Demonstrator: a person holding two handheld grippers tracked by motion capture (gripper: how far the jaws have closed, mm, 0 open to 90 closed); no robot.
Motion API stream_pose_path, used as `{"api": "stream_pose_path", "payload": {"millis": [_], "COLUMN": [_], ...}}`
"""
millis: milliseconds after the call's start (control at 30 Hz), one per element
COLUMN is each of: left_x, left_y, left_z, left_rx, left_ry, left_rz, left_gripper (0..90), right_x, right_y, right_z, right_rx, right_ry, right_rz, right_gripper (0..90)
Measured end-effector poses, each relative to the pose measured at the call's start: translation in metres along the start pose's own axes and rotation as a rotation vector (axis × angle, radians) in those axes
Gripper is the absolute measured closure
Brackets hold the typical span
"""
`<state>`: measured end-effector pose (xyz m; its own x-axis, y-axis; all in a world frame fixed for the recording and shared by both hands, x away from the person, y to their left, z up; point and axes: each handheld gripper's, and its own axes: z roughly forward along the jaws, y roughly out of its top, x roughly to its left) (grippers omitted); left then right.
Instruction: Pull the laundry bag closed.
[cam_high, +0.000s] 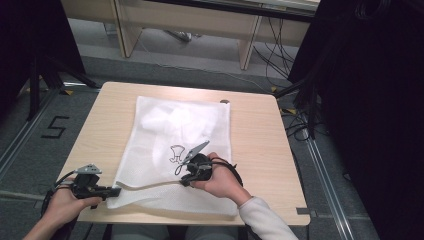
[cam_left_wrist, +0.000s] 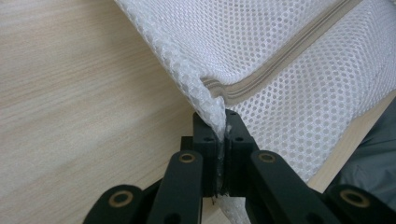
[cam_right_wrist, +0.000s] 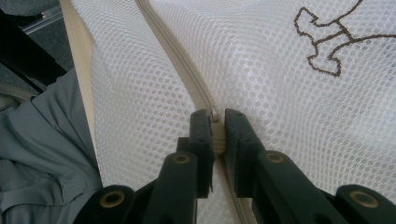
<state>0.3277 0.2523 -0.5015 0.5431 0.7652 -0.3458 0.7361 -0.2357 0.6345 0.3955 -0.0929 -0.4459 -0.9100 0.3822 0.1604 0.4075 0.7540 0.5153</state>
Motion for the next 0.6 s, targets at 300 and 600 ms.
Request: {"api": "stream_pose_path", "payload": {"millis": [300,600], "left_x": [-0.0003,0.0003], "left_y": [0.0005,0.0008], "left_z": [-0.0004,-0.0006], "left_rx": [0.012,0.022], "left_ry": [0.004,-0.005], "left_rz": [0.004,0.006], "left_gripper": [85.7,85.7], "right_x": [-0.0002,-0.0030], "right_y": [-0.0027,-0.0100], "right_z": [-0.0037,-0.0082], "right_rx": [0.001,0.001], "right_ry": [-0.003,-0.007], "right_rz": [0.010,0.020], "right_gripper": [82.7,82.7]}}
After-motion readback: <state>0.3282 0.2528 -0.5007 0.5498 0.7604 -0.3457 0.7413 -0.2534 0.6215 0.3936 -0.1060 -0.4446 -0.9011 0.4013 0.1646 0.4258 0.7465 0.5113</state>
